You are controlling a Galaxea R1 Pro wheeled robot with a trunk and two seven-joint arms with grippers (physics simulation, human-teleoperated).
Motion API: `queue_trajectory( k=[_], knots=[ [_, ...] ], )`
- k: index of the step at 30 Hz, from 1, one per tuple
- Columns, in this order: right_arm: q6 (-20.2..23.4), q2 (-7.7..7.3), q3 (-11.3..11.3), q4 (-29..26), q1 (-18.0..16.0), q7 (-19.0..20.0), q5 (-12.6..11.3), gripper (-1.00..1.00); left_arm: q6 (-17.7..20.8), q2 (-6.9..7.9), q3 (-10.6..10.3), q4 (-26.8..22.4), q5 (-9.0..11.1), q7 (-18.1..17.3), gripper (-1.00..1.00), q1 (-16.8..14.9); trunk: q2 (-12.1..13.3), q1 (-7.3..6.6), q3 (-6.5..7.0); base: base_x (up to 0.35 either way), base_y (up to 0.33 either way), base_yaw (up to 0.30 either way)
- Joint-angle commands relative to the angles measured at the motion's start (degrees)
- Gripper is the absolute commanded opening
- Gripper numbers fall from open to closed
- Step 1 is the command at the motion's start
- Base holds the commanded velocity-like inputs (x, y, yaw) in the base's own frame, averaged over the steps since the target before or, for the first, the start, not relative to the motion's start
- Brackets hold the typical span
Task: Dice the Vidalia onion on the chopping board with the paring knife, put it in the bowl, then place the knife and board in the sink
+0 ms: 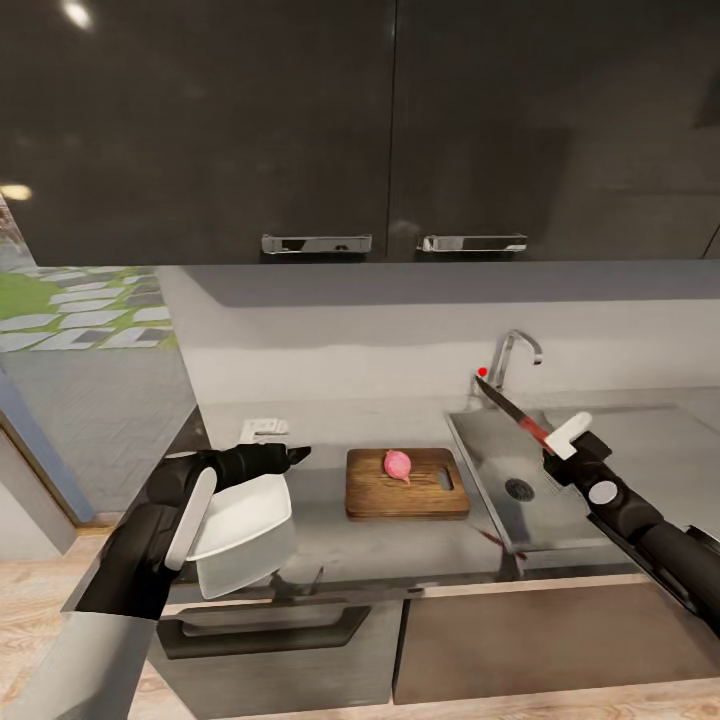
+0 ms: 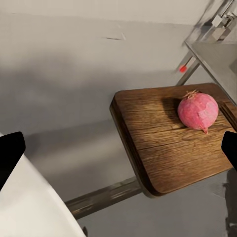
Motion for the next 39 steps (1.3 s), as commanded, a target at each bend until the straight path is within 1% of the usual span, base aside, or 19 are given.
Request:
queue_trajectory(
  k=[1, 3, 4, 5, 7, 9, 10, 11, 12, 14, 17, 22, 23, 24, 25, 27, 34, 36, 39],
  knots=[
    [-0.1, -0.33, 0.2, -0.4, -0.1, -0.1, 2.7, -1.00, 0.3, 0.02, 0.0, 0.0, 0.0, -0.1, 1.00, -0.1, -0.1, 0.04, -0.14, 0.000, 0.000, 0.000],
    [-0.9, -0.60, 0.1, -2.5, -0.1, 1.2, 7.9, -1.00, 0.2, -0.01, 0.0, 0.0, 0.0, -0.1, 1.00, -0.1, -0.1, 0.04, -0.14, 0.000, 0.000, 0.000],
    [-1.1, -0.66, 0.0, -4.0, -0.1, 2.7, 9.4, -1.00, 0.2, -0.06, 0.0, 0.0, 0.0, -0.1, 1.00, -0.1, -0.1, 0.04, -0.14, 0.000, 0.000, 0.000],
    [-1.3, -0.86, -0.3, -6.8, -0.1, 6.9, 11.1, -1.00, 0.2, -0.18, -0.1, 0.0, 0.0, -0.1, 1.00, -0.1, -0.1, 0.04, -0.14, 0.000, 0.000, 0.000],
    [-1.4, -0.97, -0.6, -8.4, -0.1, 10.0, 11.8, -1.00, 0.2, -0.28, -0.1, 0.0, 0.0, 0.0, 1.00, -0.1, -0.1, 0.04, -0.14, 0.000, 0.000, 0.000],
    [-1.5, -1.11, -0.7, -9.3, -0.1, 11.4, 12.4, -1.00, 0.2, -0.32, -0.1, 0.0, 0.0, 0.1, 1.00, -0.1, -0.1, 0.04, -0.14, 0.000, 0.000, 0.000],
    [-1.5, -1.28, -0.7, -9.5, -0.1, 11.6, 13.2, -1.00, 0.2, -0.33, -0.1, 0.0, 0.0, 0.1, 1.00, -0.1, -0.1, 0.04, -0.14, 0.000, 0.000, 0.000],
    [-1.6, -1.51, -0.8, -9.6, -0.1, 11.7, 14.9, -1.00, 0.2, -0.30, -0.1, 0.0, 0.0, 0.2, 1.00, -0.1, -0.1, 0.04, -0.14, 0.000, 0.000, 0.000],
    [-2.0, -1.65, -0.2, -9.7, -0.1, 11.8, 16.7, -1.00, 0.2, -0.28, -0.1, 0.0, 0.0, 0.2, 1.00, -0.1, -0.1, 0.04, -0.14, 0.000, 0.000, 0.000],
    [-2.2, -1.66, 1.8, -9.7, -0.1, 11.8, 18.0, -1.00, 0.2, -0.29, -0.1, 0.0, 0.0, 0.2, 1.00, -0.1, -0.1, 0.04, -0.14, 0.000, 0.004, 0.000],
    [-2.3, -1.68, 4.6, -9.5, -0.1, 11.7, 18.9, -1.00, 0.2, -0.33, -0.1, 0.0, 0.0, 0.3, 1.00, -0.1, -0.1, 0.04, -0.14, 0.000, 0.096, 0.000],
    [-2.2, -1.74, 6.2, -9.4, -0.1, 11.6, 19.8, -1.00, 0.2, -0.28, -0.1, 0.1, 0.0, 0.3, 1.00, -0.1, -0.1, 0.04, -0.14, 0.000, 0.228, 0.000],
    [-2.3, -1.74, 6.4, -9.4, -0.1, 11.5, 20.9, -1.00, 0.2, -0.28, -0.1, 0.1, 0.0, 0.3, 1.00, -0.1, -0.1, 0.04, -0.14, 0.000, 0.283, 0.000],
    [-2.3, -1.74, 6.5, -9.3, -0.1, 11.4, 23.1, -1.00, 0.2, -0.27, -0.1, 0.1, 0.0, 0.3, 1.00, -0.1, -0.1, 0.04, -0.14, 0.000, 0.178, 0.000],
    [-2.3, -1.71, 6.6, -9.3, -0.1, 11.3, 24.5, -1.00, 0.2, -0.28, -0.1, 0.1, 0.0, 0.3, 1.00, -0.1, -0.1, 0.04, -0.14, 0.000, 0.114, 0.000],
    [-2.2, -1.73, 6.9, -9.2, -0.1, 11.2, 26.9, -1.00, 0.2, -0.30, -0.1, 0.1, 0.0, 0.3, 1.00, -0.1, -0.1, 0.04, -0.14, 0.000, 0.048, 0.000],
    [-2.2, -1.67, 7.2, -9.1, -0.1, 10.4, 27.6, -1.00, 0.2, -0.28, -0.1, 0.1, 0.0, 0.3, 1.00, -0.1, -0.1, 0.04, -0.14, 0.000, 0.006, 0.000],
    [-2.2, -1.61, 8.3, -8.7, -0.1, 10.2, 27.6, -1.00, 0.2, -0.30, -0.1, 0.1, 0.0, 0.3, 1.00, -0.1, -0.1, 0.04, -0.14, 0.000, 0.000, 0.000],
    [-2.2, -1.57, 9.1, -7.9, -0.1, 9.8, 27.6, -1.00, 0.2, -0.32, -0.1, 0.1, 0.0, 0.3, 1.00, -0.1, -0.1, 0.04, -0.14, 0.000, 0.000, 0.000]
  ],
)
